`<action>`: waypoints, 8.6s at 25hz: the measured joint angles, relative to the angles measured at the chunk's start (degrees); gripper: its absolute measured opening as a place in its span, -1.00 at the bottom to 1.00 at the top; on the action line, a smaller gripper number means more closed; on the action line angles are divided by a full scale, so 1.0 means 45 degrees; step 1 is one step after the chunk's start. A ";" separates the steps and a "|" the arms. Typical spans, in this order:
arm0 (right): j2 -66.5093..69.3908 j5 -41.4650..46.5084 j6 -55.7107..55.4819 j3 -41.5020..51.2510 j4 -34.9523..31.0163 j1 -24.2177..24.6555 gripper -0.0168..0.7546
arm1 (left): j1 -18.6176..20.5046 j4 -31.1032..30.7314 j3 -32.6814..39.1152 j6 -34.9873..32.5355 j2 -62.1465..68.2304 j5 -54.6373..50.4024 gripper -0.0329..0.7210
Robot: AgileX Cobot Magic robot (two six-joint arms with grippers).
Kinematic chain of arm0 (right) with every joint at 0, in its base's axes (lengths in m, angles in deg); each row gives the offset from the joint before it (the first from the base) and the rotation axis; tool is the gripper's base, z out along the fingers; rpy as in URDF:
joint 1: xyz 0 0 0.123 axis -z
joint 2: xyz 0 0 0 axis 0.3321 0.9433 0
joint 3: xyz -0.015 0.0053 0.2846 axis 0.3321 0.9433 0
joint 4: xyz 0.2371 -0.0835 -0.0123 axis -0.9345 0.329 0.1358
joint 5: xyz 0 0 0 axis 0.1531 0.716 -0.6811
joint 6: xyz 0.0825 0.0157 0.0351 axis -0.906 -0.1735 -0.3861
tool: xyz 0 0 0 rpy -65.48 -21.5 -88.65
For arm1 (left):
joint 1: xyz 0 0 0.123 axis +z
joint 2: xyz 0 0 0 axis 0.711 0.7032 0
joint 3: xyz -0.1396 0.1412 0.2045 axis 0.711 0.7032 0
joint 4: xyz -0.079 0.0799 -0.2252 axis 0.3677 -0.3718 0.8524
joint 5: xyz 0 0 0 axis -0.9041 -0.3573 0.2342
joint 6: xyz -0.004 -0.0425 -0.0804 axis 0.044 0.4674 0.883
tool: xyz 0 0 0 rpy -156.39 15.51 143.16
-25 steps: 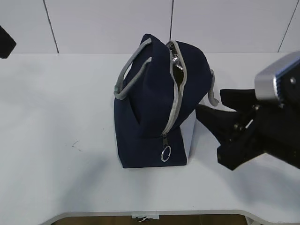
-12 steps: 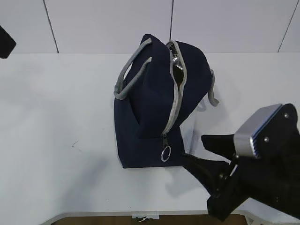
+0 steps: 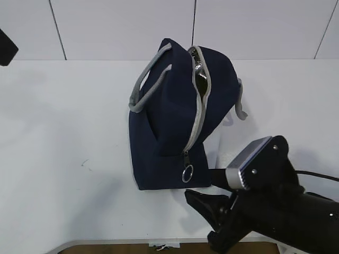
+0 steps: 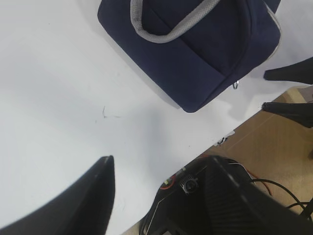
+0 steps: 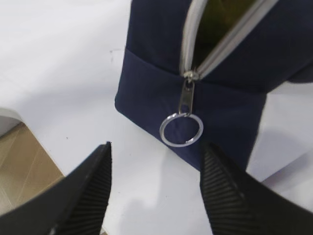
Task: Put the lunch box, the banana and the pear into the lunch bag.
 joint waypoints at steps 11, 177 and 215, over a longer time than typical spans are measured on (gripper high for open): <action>0.2060 -0.0913 -0.0008 -0.0967 -0.0375 0.0000 0.21 | 0.0000 0.0000 0.0000 0.0233 0.0000 0.0000 0.26; -0.2490 1.2690 -0.2654 -0.8879 0.0165 0.0000 -0.95 | -0.0080 0.4977 0.4188 -0.6388 0.2195 0.4468 0.30; -0.2441 1.3284 -0.2654 -0.9171 -0.0702 0.0000 -0.95 | -0.2891 0.4704 0.3226 -0.8086 0.5124 0.8604 -0.91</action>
